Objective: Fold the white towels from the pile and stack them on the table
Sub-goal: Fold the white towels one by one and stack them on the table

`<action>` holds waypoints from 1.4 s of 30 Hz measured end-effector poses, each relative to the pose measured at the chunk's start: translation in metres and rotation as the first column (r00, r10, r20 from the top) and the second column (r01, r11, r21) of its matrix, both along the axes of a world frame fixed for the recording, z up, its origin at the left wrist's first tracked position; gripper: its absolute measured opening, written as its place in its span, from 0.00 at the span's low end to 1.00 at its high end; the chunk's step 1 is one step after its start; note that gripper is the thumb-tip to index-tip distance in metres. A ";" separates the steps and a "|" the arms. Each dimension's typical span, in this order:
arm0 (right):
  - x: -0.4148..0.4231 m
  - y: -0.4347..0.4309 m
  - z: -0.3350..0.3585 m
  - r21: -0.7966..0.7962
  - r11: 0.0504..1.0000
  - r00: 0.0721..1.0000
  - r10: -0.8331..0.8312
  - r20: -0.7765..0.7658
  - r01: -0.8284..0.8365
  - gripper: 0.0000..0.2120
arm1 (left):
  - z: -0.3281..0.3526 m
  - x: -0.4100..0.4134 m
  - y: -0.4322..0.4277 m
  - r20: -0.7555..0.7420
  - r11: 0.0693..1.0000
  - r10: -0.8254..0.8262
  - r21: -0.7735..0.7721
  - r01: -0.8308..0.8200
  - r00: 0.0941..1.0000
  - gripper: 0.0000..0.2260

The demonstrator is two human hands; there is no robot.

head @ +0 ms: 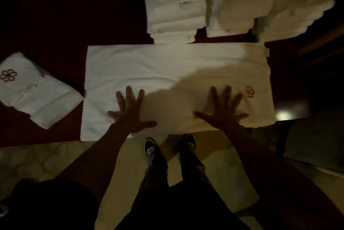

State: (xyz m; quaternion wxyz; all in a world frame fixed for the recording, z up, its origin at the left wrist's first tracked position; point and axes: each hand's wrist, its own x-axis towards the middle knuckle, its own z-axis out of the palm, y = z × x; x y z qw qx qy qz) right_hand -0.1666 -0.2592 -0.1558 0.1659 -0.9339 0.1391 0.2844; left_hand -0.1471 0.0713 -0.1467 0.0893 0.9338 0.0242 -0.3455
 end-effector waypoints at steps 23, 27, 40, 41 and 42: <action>0.025 -0.041 0.005 -0.061 0.991 0.989 0.120 0.085 -0.115 0.54 | 0.005 -0.018 -0.038 0.148 0.986 0.161 -0.061 -0.154 0.976 0.56; 0.003 -0.049 0.006 -0.070 0.994 0.987 0.089 0.133 -0.081 0.53 | 0.005 -0.039 -0.039 0.243 0.979 0.193 -0.120 -0.168 0.951 0.51; -0.120 -0.031 0.005 -0.029 0.997 0.957 -0.063 0.284 0.074 0.49 | -0.019 -0.143 0.000 0.618 0.934 0.358 -0.256 -0.251 0.700 0.22; -0.127 -0.027 0.006 -0.025 0.996 0.951 -0.076 0.298 0.088 0.47 | -0.021 -0.149 0.005 0.603 0.919 0.393 -0.278 -0.279 0.694 0.20; -0.133 -0.024 0.006 -0.023 0.995 0.945 -0.085 0.315 0.097 0.46 | -0.027 -0.154 0.010 0.571 0.898 0.437 -0.309 -0.311 0.695 0.19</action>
